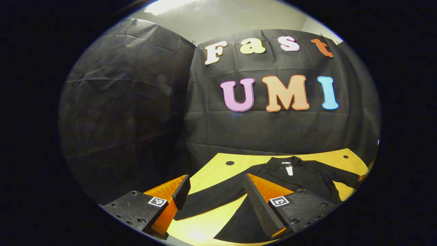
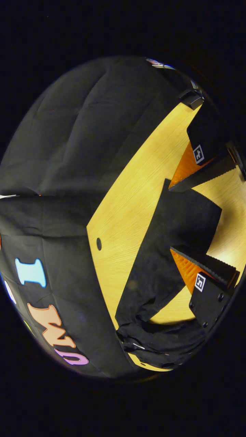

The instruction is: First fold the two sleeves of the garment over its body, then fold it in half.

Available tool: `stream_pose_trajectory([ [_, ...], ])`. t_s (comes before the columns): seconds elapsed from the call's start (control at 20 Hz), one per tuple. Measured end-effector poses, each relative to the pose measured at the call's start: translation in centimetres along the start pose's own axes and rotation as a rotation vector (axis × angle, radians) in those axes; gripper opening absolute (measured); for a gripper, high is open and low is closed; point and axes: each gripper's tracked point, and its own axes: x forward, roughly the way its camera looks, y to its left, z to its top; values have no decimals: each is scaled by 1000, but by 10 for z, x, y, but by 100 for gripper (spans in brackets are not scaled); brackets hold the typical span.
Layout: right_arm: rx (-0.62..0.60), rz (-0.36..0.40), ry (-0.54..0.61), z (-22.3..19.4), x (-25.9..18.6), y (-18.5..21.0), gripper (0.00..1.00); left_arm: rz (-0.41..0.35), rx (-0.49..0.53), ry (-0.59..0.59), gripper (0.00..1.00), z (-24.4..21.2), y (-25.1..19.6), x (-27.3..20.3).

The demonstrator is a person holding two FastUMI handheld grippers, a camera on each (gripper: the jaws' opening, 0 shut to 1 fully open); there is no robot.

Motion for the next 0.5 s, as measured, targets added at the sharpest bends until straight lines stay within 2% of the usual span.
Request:
stream_pose_trajectory([
  [0.25,22,7,61,-13,11,-5,100,-1,4,8,95,-3,-1,1],
  [0.5,1,0,70,-14,11,-5,99,5,-2,15,95,-5,1,0],
])
